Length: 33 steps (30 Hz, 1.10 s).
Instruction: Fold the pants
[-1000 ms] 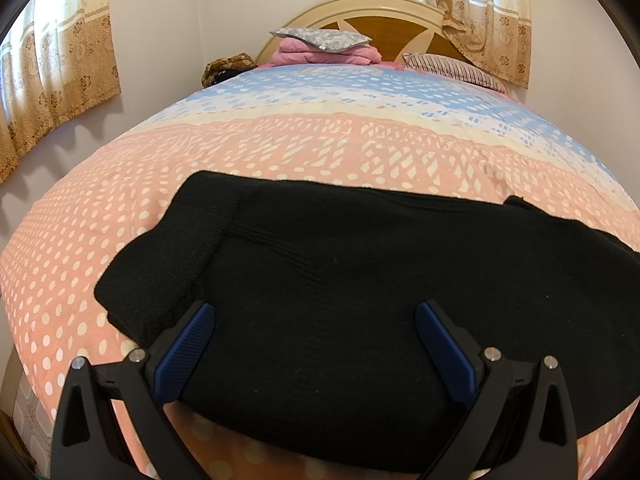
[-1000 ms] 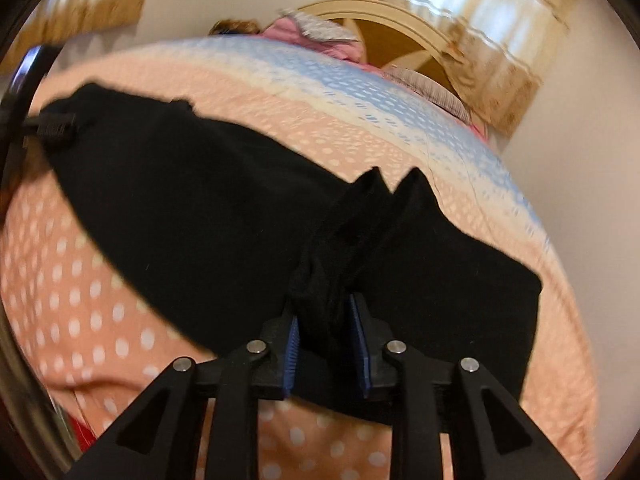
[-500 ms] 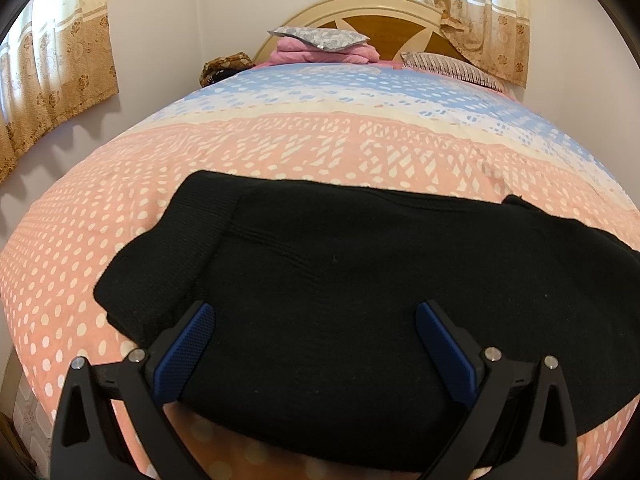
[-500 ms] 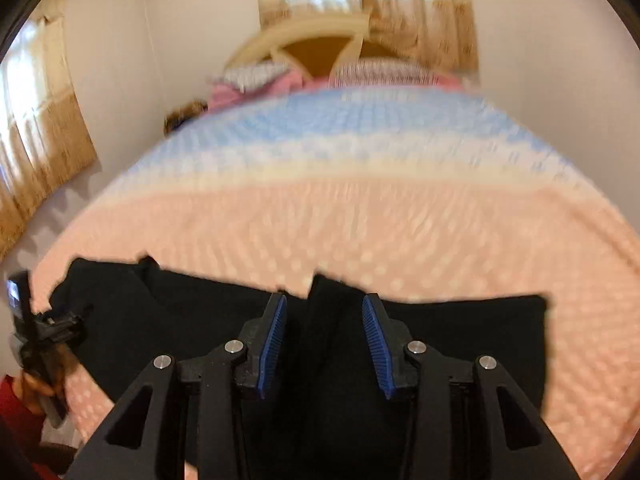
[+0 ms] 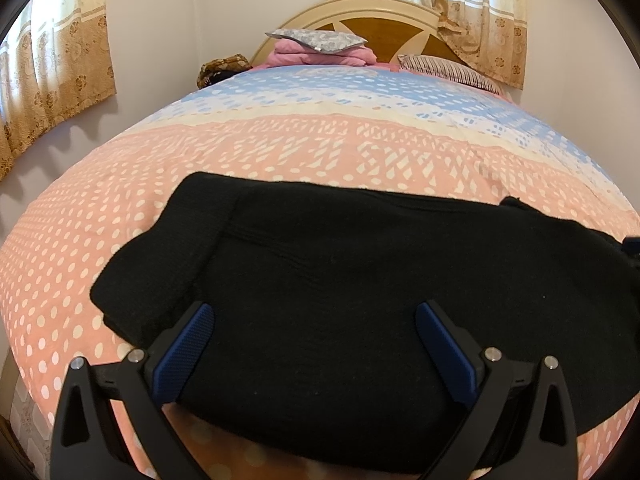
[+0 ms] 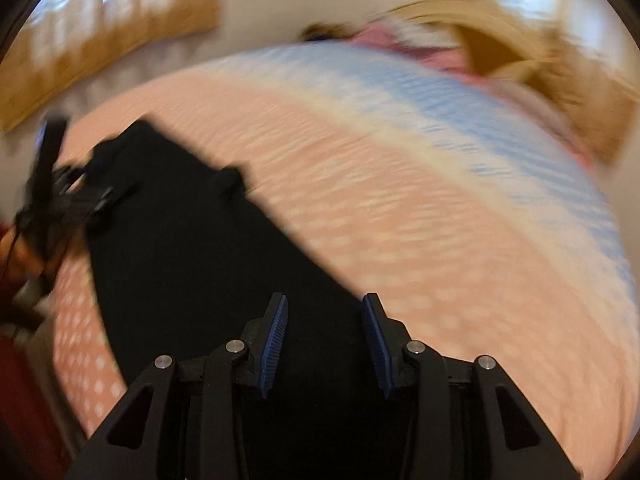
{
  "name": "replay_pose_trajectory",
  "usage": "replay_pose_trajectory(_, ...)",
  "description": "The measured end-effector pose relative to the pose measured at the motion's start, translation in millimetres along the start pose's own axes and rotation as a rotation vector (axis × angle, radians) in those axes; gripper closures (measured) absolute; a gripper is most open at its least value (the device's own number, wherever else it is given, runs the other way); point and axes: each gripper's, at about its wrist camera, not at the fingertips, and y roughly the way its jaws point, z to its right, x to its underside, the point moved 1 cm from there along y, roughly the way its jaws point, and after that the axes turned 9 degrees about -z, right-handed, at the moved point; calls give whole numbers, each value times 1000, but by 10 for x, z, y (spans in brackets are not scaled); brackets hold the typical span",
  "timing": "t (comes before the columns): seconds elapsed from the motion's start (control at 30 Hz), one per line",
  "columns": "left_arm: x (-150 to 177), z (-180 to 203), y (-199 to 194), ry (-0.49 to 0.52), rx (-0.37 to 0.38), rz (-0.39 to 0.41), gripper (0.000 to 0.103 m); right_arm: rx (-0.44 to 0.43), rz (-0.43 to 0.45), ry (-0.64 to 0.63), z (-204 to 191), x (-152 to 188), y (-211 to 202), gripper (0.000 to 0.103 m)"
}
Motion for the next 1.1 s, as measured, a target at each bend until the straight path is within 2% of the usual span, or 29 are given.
replay_pose_trajectory(0.13, -5, 0, 3, 2, -2, -3, 0, 1, -72, -164, -82, -29, 119, 62)
replay_pose_trajectory(0.27, -7, 0, 4, 2, -2, -3, 0, -32, -130, -238, -80, -199, 222, 63)
replay_pose_trajectory(0.3, -7, 0, 3, 2, -1, -3, 0, -31, -146, -255, -85, -223, 226, 65)
replay_pose_trajectory(0.33, -6, 1, 4, 2, -2, -3, 0, -40, -170, -283, -127, -232, 255, 77)
replay_pose_trajectory(0.37, -6, 1, 4, 2, -2, -3, 0, -42, -182, -292, -170, -245, 303, 84)
replay_pose_trajectory(0.43, -6, 1, 3, 2, -2, -2, 0, -18, -195, -288, -225, -208, 275, 90)
replay_pose_trajectory(0.47, -6, 1, 3, 2, -2, -2, 0, 0, -190, -268, -236, -201, 244, 94)
replay_pose_trajectory(0.6, -10, 4, 4, 2, -1, 1, 0, 56, -119, -143, -187, -153, 72, 97)
replay_pose_trajectory(0.73, -10, 4, 4, 2, -1, 1, 0, 136, -3, 86, 54, -56, -60, 98)
replay_pose_trajectory(0.8, -10, 5, 7, 2, -1, 1, 0, 103, -8, 184, 173, 34, 12, 98)
replay_pose_trajectory(0.93, -8, 1, 6, 3, -3, 0, 0, 157, 10, 189, 122, 74, 146, 96)
replay_pose_trajectory(1.03, -7, 0, 5, 4, -4, 2, 0, 130, 1, 161, 134, 48, 86, 92)
replay_pose_trajectory(1.1, -9, 0, 6, 3, -4, 1, 0, 109, 12, 213, 245, 21, -61, 90)
